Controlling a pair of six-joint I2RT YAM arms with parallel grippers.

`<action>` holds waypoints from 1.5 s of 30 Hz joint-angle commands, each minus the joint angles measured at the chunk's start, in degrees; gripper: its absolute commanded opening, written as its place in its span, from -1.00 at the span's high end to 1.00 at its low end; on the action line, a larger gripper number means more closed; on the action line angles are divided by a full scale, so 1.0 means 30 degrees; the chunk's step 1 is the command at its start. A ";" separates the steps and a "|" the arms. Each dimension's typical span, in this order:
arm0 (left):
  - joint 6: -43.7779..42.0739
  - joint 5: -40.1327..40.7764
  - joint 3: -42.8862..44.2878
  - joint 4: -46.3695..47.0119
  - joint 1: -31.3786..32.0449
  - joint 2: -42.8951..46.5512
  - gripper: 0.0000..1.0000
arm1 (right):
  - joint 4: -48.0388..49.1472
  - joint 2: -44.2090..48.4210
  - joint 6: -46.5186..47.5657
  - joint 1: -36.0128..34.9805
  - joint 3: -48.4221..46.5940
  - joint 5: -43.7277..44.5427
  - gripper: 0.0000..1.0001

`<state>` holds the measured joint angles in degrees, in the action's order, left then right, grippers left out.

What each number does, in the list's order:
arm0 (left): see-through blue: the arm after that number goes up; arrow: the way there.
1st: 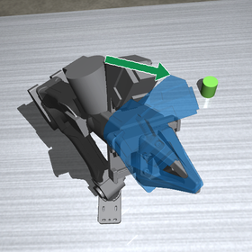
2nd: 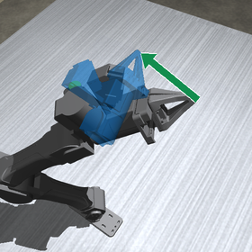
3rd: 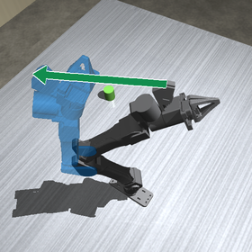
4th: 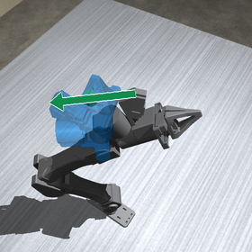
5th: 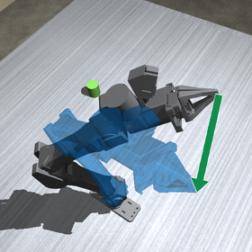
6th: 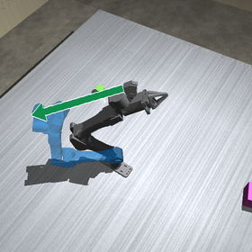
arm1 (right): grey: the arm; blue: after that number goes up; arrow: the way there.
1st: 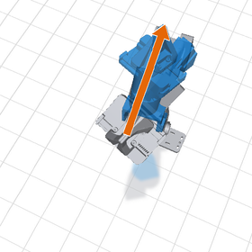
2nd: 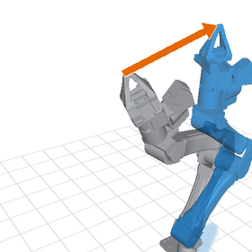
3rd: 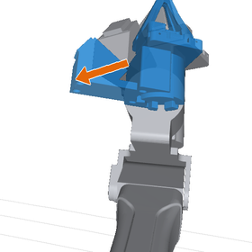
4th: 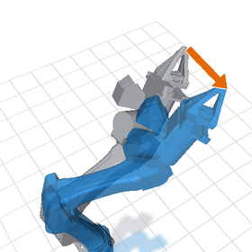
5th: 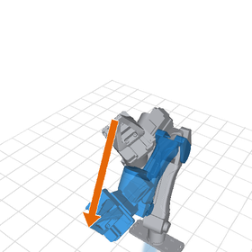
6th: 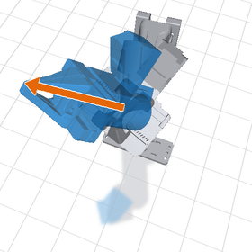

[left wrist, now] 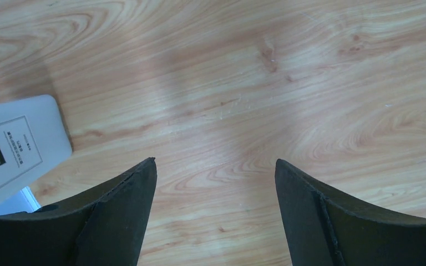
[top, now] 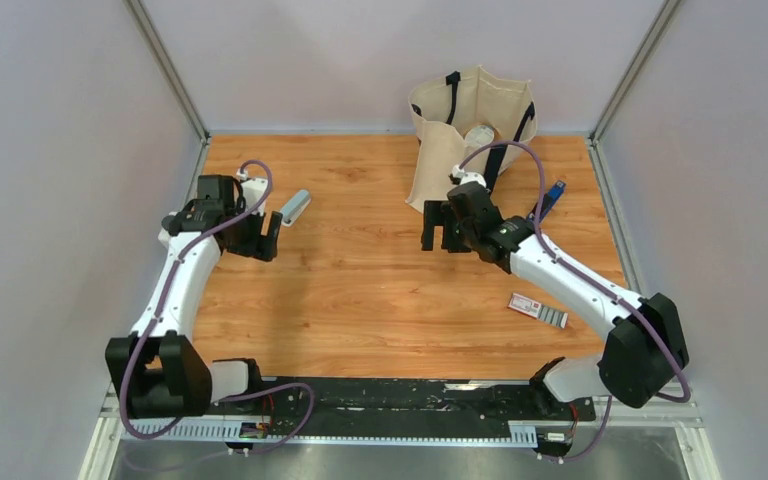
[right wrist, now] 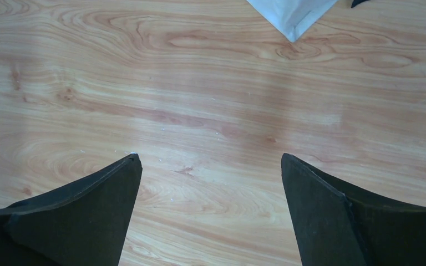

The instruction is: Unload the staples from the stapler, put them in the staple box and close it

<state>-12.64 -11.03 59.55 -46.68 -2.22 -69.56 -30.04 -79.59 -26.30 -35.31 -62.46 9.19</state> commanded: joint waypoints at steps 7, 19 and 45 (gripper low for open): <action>-0.0298 -0.0336 0.4433 0.1524 0.0153 -0.5109 -0.75 | 0.1780 0.2885 -0.0137 0.0051 0.2213 0.0453 -1.00; 0.0054 0.0159 0.9881 0.1438 0.1911 -1.2081 -0.76 | 0.3333 0.5171 -0.1280 0.0022 0.4937 0.0247 -1.00; 0.1548 0.1331 1.0210 0.2022 0.3054 -1.5252 0.28 | 0.3832 0.6697 -0.1456 -0.0007 0.5350 -0.0925 -0.75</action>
<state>-9.21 -6.63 91.85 -41.85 6.68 -117.64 -21.04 -59.90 -30.24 -35.20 -44.91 7.16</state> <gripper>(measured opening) 0.429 0.884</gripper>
